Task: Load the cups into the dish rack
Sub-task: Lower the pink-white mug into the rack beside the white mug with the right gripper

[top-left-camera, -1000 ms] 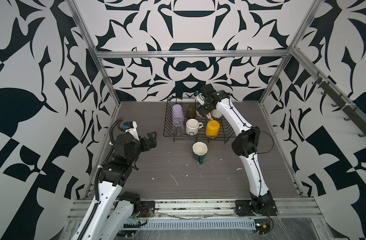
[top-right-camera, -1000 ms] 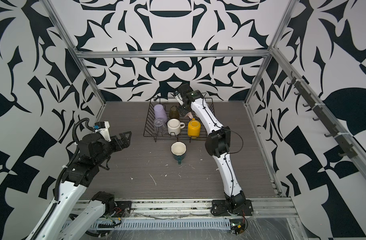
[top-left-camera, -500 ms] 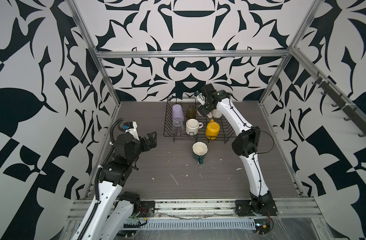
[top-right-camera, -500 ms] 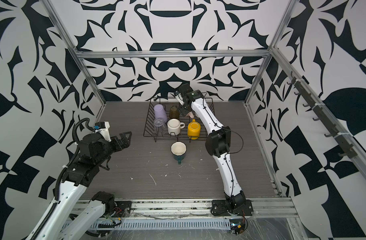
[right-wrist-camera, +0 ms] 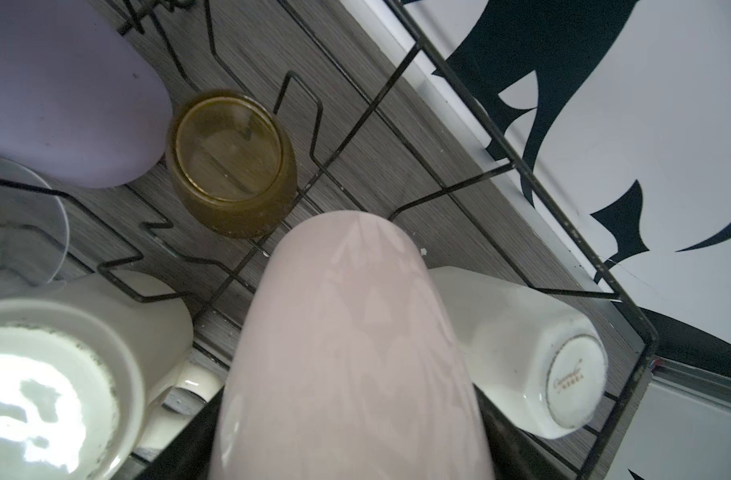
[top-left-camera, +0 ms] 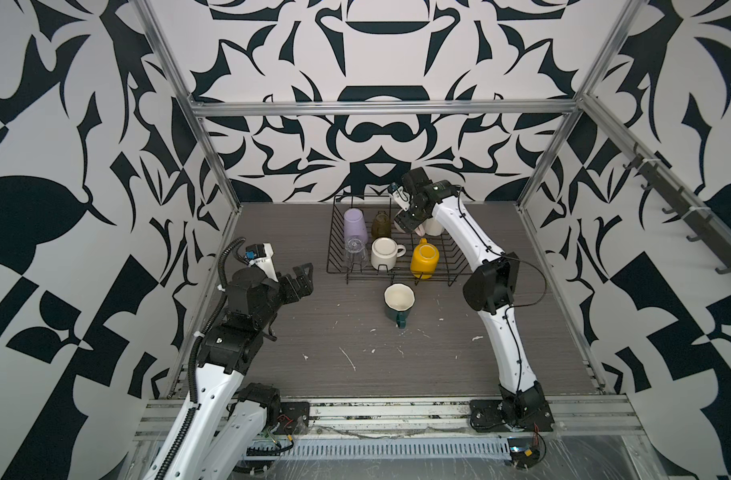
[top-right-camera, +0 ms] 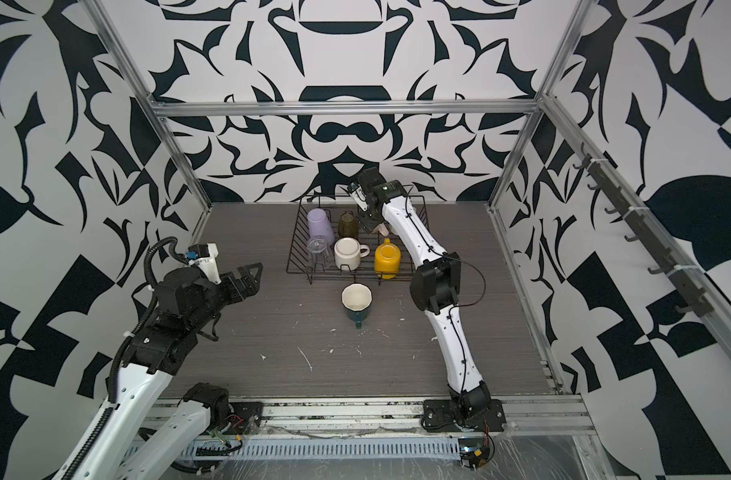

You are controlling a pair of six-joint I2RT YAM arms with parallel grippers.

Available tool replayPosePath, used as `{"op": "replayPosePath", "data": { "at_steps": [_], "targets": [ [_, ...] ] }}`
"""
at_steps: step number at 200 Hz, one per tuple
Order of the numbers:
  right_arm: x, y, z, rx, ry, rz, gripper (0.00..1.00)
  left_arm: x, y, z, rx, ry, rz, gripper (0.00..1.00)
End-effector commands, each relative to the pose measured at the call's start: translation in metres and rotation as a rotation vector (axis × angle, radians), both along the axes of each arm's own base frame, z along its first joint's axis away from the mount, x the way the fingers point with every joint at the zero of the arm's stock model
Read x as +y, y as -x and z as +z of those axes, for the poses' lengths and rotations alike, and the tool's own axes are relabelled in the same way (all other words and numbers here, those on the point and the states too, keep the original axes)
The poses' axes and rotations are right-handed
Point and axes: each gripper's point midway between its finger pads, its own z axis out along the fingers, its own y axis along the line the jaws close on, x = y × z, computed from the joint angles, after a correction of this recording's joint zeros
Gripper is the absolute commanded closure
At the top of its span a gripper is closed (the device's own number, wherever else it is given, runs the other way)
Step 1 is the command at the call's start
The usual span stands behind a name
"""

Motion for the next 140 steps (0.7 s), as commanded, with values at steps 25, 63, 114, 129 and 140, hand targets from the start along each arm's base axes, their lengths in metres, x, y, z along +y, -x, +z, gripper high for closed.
{"op": "replayPosePath", "data": {
  "at_steps": [25, 63, 114, 129, 140],
  "targets": [
    [0.002, -0.014, 0.014, -0.072, -0.012, 0.005, 1.0, 0.001, 0.003, -0.007, 0.021, 0.003, 0.001, 0.01],
    [0.003, -0.014, 0.0, -0.045, -0.006, 0.009, 1.0, 0.001, 0.001, -0.008, 0.025, 0.005, 0.003, 0.01],
    [0.006, -0.012, -0.019, 0.001, -0.006, 0.013, 0.84, 0.0, 0.0, -0.01, 0.03, 0.001, 0.002, 0.01],
    [0.007, -0.01, -0.024, 0.017, -0.007, 0.014, 0.7, 0.0, 0.0, -0.011, 0.031, -0.002, -0.001, 0.01],
    [0.007, -0.009, -0.026, 0.023, -0.006, 0.012, 0.63, 0.0, 0.0, -0.012, 0.033, -0.006, -0.001, 0.01]
  ]
}}
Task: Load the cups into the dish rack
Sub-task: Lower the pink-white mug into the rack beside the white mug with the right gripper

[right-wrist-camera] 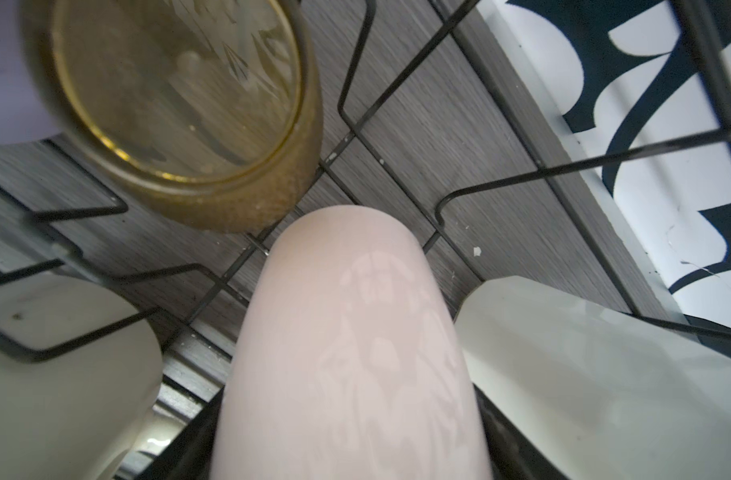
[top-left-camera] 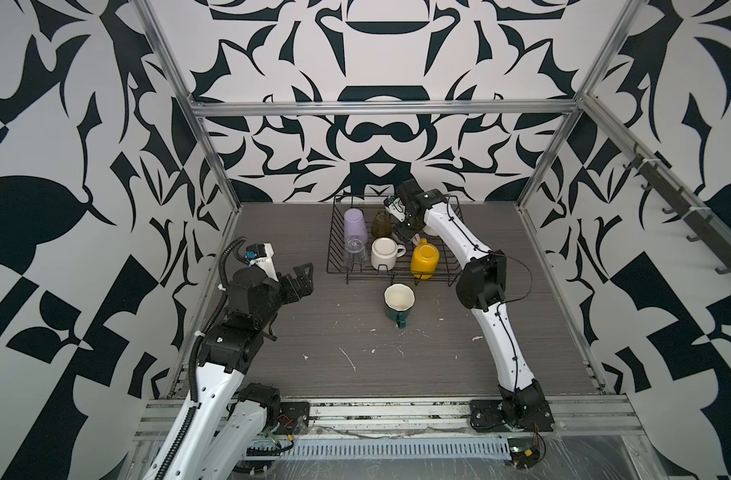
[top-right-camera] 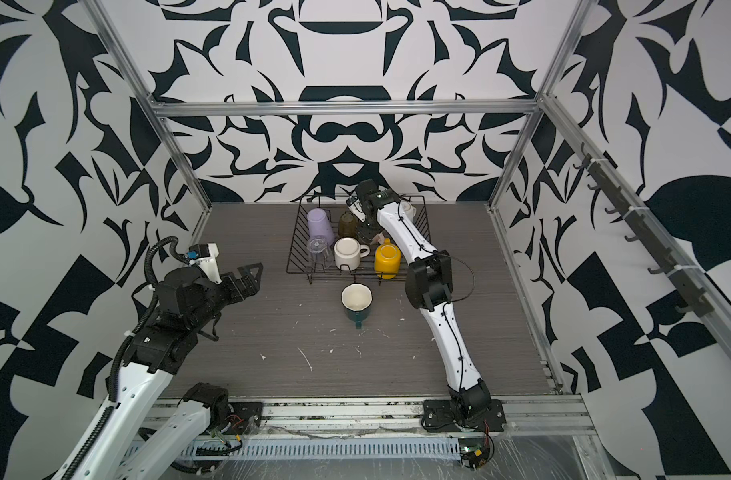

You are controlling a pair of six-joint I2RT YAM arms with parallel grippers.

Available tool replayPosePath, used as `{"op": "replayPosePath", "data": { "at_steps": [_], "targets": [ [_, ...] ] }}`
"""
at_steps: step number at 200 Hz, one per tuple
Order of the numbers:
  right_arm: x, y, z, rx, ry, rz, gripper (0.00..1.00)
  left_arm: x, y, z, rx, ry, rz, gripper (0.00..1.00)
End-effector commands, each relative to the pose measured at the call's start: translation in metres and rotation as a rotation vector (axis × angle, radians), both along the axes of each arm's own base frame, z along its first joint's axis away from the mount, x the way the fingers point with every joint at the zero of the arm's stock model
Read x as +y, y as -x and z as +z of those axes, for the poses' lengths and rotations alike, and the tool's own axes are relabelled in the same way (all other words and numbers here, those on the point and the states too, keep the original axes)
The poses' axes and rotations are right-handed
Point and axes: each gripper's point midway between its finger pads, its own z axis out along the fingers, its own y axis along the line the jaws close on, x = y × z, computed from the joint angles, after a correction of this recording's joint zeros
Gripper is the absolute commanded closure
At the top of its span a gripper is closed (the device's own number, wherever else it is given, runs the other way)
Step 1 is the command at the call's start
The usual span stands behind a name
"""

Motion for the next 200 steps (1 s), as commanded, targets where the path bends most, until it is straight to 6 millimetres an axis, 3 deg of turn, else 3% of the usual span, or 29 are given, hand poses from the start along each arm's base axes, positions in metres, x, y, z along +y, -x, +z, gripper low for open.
{"op": "replayPosePath", "data": {
  "at_steps": [1, 40, 82, 112, 123, 194, 196, 200],
  "targets": [
    [0.003, -0.005, 0.03, -0.059, -0.046, -0.005, 0.62, 0.001, 0.001, -0.01, 0.026, -0.007, 0.001, 0.01],
    [0.004, -0.004, 0.026, -0.05, -0.051, -0.015, 0.45, 0.001, 0.001, -0.011, 0.023, -0.014, -0.001, 0.01],
    [0.004, -0.005, 0.033, -0.061, -0.064, -0.019, 0.34, 0.002, 0.002, -0.011, 0.023, -0.017, 0.004, 0.01],
    [0.006, -0.004, 0.038, -0.066, -0.075, -0.014, 0.17, 0.002, 0.002, -0.01, 0.021, -0.014, 0.002, 0.01],
    [0.007, -0.004, 0.04, -0.071, -0.085, -0.016, 0.03, 0.002, 0.002, -0.009, 0.02, -0.014, 0.002, 0.01],
    [0.009, -0.007, 0.048, -0.088, -0.121, -0.033, 0.02, 0.003, 0.004, -0.006, 0.019, -0.012, 0.006, 0.01],
    [0.008, -0.006, 0.06, -0.106, -0.131, -0.034, 0.01, 0.003, 0.004, -0.006, 0.019, -0.013, 0.007, 0.01],
    [0.008, -0.006, 0.065, -0.112, -0.139, -0.035, 0.02, 0.004, 0.004, -0.005, 0.017, -0.013, 0.007, 0.01]
  ]
}}
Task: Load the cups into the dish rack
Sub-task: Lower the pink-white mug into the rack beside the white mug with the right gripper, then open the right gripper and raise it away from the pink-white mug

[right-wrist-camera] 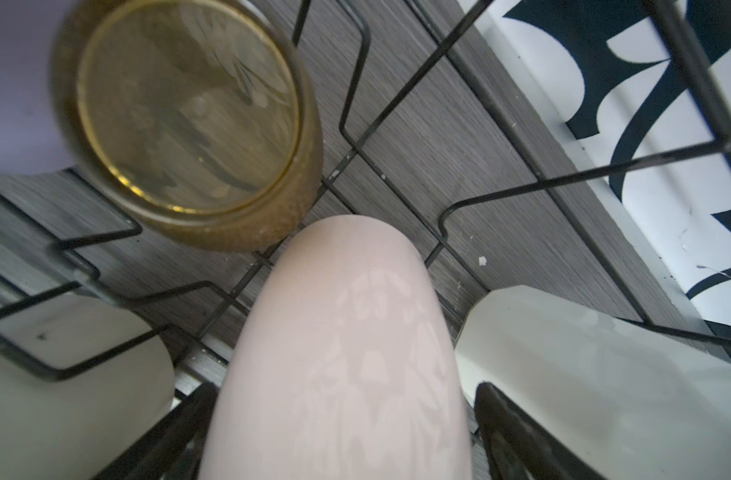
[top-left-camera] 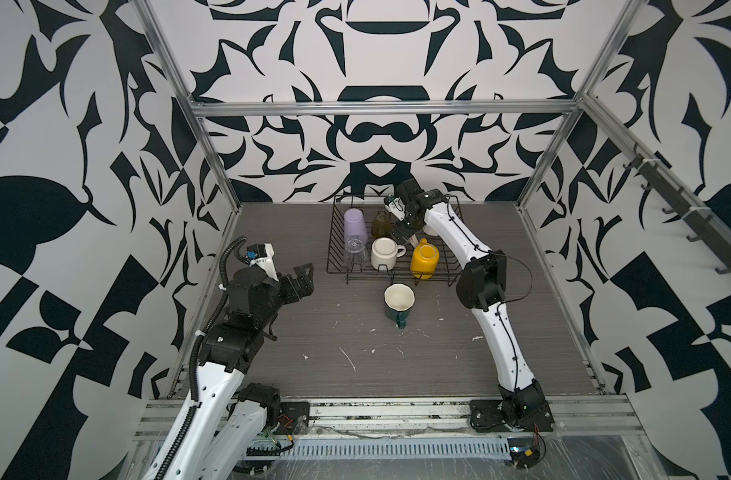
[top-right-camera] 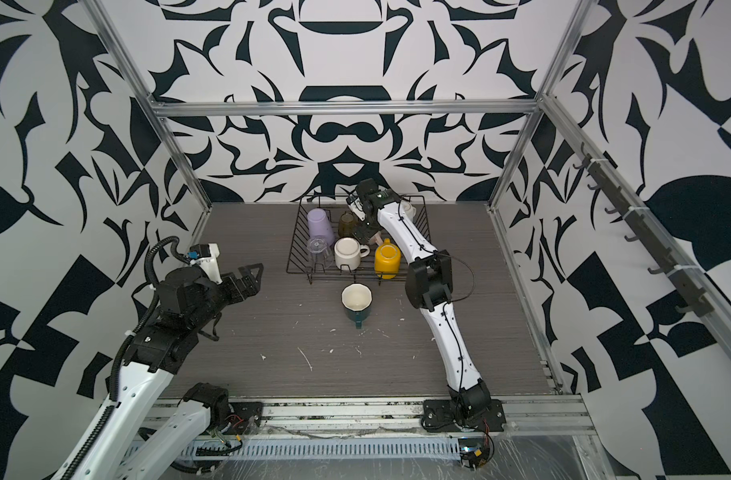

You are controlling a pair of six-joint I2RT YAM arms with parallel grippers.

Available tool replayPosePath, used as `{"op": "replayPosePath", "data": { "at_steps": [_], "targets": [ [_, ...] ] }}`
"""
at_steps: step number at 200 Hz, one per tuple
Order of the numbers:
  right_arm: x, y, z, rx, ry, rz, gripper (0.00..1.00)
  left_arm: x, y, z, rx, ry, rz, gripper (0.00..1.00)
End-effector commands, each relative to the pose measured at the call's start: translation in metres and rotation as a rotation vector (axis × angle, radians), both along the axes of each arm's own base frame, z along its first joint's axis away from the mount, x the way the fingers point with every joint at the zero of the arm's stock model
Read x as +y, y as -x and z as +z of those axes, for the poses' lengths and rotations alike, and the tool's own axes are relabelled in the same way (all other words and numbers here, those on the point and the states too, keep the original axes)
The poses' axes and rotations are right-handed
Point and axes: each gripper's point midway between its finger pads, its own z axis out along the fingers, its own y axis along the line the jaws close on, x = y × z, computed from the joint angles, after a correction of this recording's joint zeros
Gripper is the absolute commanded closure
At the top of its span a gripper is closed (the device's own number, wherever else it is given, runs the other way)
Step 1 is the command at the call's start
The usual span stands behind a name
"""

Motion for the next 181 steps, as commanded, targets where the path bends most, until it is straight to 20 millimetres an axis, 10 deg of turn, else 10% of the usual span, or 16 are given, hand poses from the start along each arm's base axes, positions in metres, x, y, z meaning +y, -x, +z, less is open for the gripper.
{"op": "replayPosePath", "data": {
  "at_steps": [1, 76, 181],
  "targets": [
    [0.004, -0.003, 0.064, -0.112, -0.09, -0.021, 0.01, 0.003, 0.004, -0.004, 0.015, -0.01, 0.008, 0.01],
    [-0.019, -0.007, 0.116, -0.186, -0.23, -0.157, 0.02, 0.004, 0.008, -0.001, 0.02, 0.002, 0.009, 0.01],
    [-0.039, 0.003, 0.096, -0.143, -0.225, -0.237, 0.05, 0.004, 0.01, 0.005, 0.021, 0.02, 0.012, 0.01]
  ]
}}
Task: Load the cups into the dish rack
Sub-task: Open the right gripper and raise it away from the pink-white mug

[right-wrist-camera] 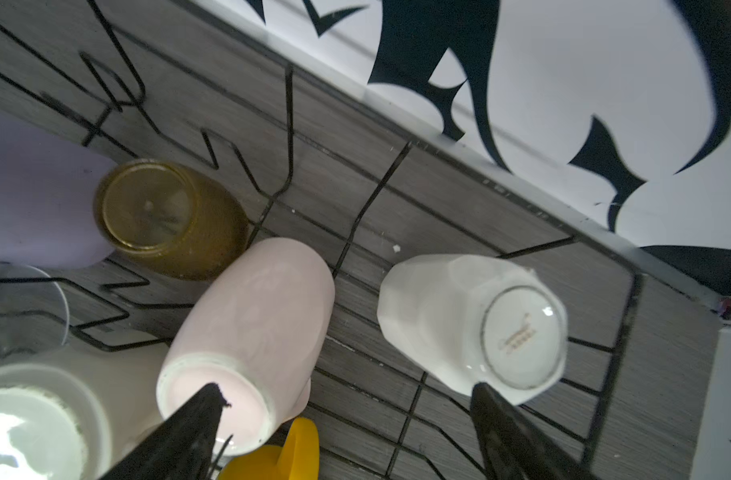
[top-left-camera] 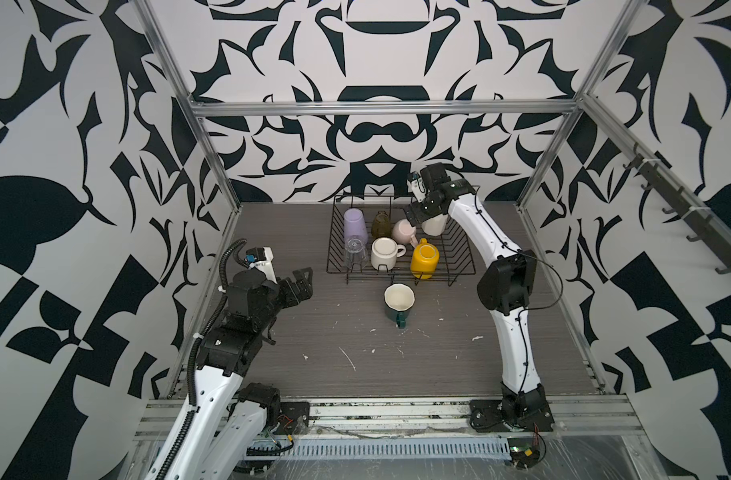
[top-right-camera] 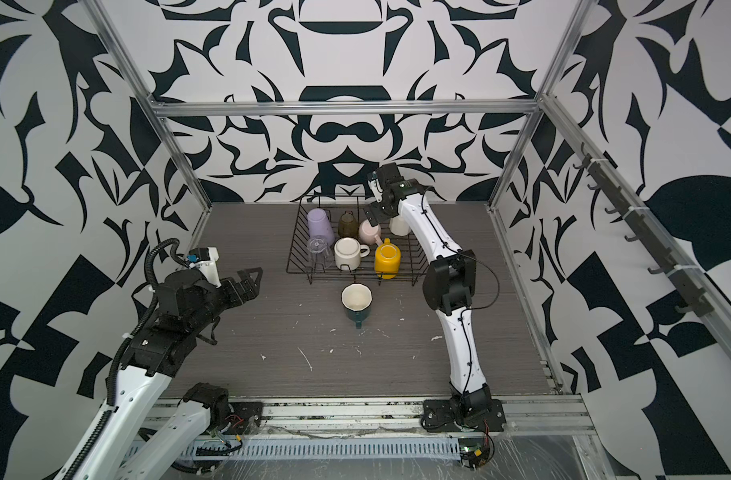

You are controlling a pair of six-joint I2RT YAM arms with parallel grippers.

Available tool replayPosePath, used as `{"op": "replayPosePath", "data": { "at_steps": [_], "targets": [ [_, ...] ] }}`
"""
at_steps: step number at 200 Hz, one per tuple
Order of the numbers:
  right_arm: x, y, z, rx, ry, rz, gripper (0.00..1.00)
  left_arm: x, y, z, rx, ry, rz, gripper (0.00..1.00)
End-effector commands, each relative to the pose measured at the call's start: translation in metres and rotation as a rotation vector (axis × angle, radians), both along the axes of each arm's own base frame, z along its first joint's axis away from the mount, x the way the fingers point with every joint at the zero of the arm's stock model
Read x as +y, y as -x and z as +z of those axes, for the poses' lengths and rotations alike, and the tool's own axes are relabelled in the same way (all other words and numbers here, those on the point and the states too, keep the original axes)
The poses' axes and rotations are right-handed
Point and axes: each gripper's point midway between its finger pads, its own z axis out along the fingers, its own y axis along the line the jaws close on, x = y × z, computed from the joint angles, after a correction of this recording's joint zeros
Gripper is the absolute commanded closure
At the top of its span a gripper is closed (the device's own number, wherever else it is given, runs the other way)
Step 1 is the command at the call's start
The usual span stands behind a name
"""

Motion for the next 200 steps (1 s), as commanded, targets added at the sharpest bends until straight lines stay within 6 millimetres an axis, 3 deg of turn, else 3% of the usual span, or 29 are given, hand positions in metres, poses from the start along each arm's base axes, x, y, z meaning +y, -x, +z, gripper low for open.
{"op": "replayPosePath", "data": {
  "at_steps": [1, 62, 200],
  "targets": [
    [0.001, 0.007, 0.038, -0.067, -0.044, -0.02, 0.05, 0.001, 0.002, 0.012, -0.017, 0.019, 0.008, 0.01],
    [-0.002, 0.01, 0.031, -0.065, -0.022, -0.058, 0.07, 0.001, 0.001, 0.012, -0.015, 0.018, 0.004, 0.01],
    [-0.006, -0.016, 0.013, -0.085, 0.084, -0.115, 0.08, 0.002, 0.002, 0.012, -0.015, 0.011, 0.009, 0.01]
  ]
}}
